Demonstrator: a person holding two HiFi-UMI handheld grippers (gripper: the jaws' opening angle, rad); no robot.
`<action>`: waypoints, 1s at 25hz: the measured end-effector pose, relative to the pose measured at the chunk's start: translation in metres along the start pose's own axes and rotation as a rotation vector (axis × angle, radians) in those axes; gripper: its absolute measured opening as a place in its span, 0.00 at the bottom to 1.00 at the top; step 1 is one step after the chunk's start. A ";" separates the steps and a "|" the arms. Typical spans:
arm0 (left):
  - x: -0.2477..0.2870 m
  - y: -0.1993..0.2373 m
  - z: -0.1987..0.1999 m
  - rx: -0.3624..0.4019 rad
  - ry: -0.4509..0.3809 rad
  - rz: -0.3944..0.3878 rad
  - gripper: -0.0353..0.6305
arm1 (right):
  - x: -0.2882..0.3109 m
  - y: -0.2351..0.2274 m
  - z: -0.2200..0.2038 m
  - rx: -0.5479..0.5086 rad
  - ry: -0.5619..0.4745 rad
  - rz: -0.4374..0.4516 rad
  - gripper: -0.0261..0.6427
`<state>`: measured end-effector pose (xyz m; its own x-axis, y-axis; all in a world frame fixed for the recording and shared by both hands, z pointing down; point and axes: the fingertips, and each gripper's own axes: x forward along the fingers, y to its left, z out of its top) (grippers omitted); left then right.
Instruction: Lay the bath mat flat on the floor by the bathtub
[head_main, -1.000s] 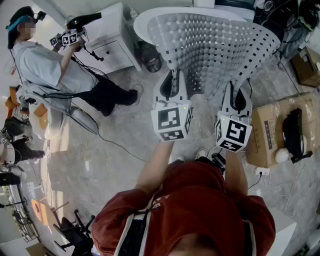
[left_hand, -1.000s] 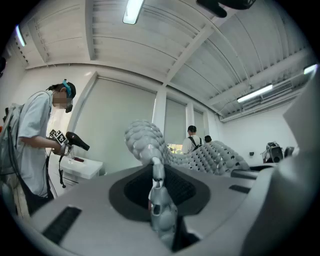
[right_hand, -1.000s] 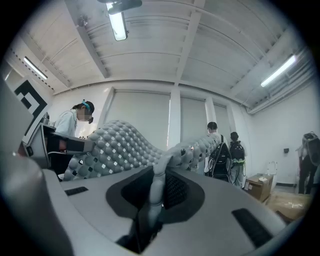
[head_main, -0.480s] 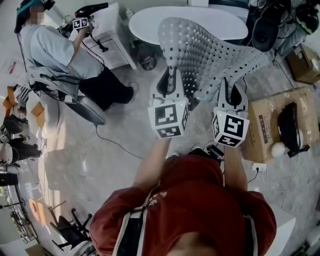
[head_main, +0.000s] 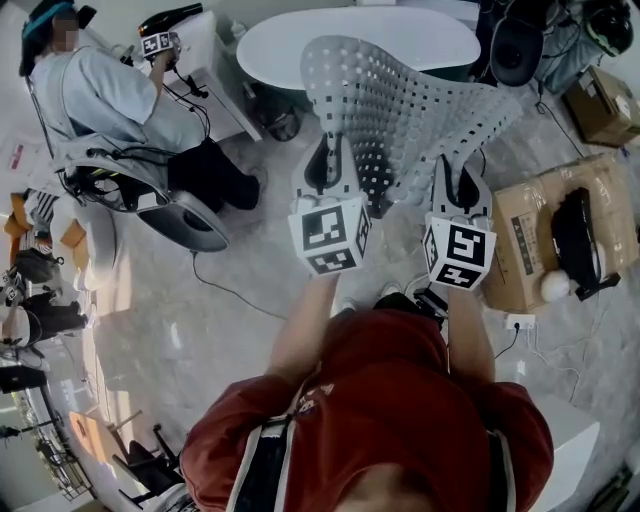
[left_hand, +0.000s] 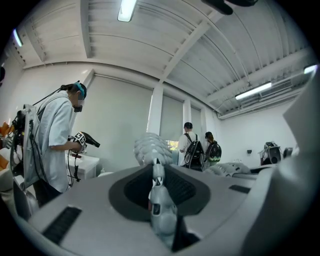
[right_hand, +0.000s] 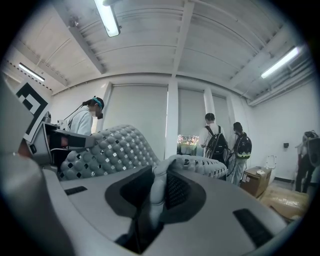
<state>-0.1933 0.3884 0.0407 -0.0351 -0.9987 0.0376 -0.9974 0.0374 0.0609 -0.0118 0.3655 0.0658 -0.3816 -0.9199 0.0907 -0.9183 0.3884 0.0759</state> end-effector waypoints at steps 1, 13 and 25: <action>0.002 -0.004 -0.003 0.000 0.006 -0.004 0.15 | 0.000 -0.006 -0.002 0.000 0.004 -0.008 0.14; 0.051 -0.079 -0.030 0.000 0.055 -0.081 0.15 | 0.010 -0.098 -0.029 0.005 0.046 -0.109 0.15; 0.091 -0.131 -0.033 -0.015 0.059 -0.134 0.15 | 0.018 -0.167 -0.039 0.007 0.065 -0.175 0.15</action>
<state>-0.0639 0.2941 0.0690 0.1026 -0.9909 0.0866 -0.9919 -0.0953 0.0843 0.1392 0.2862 0.0936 -0.2083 -0.9679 0.1407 -0.9710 0.2220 0.0892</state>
